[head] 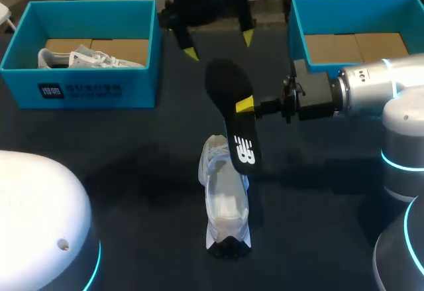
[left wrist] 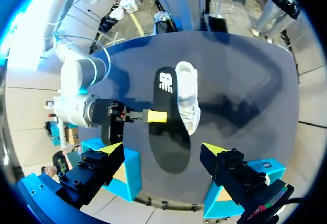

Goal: Take the shoe out of the shoebox, open the shoe tongue, remove and reinsert the insole, then place the shoe into the shoebox

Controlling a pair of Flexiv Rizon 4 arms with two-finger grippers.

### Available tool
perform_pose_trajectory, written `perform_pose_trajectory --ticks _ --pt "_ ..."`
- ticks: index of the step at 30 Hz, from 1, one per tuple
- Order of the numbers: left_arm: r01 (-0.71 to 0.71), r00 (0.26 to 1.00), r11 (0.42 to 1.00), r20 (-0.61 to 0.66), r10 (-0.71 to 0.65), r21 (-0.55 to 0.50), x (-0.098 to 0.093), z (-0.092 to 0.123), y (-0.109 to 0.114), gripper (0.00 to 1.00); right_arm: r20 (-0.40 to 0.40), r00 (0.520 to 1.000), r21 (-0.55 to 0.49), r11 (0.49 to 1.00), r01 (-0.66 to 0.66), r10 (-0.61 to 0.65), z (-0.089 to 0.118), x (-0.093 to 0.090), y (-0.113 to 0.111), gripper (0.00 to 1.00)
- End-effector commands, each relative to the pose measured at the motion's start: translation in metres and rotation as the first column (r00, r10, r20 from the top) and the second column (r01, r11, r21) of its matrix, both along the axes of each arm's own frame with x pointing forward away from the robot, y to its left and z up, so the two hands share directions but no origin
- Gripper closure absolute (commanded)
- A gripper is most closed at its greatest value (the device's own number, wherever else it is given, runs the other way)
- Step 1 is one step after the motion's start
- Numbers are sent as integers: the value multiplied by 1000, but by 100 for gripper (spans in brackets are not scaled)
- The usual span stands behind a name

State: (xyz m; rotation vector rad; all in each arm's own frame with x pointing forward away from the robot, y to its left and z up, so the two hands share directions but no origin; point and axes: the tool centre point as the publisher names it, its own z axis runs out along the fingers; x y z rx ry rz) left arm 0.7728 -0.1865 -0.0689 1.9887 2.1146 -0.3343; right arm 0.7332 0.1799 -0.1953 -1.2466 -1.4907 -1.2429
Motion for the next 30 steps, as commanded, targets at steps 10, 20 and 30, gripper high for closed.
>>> perform_pose_trajectory --ticks 10,20,30 --pt "-114 976 619 28 215 -777 -4 -23 44 0 0 1000 -1 1000 2 -2 -1 0 2 100" --pt "-105 980 345 -38 196 -933 -28 -25 57 0 0 1000 -1 1000 2 -2 -1 0 2 100" --pt "-88 984 213 -53 168 -973 -29 -38 72 0 0 1000 -1 1000 2 -2 -1 0 2 100"
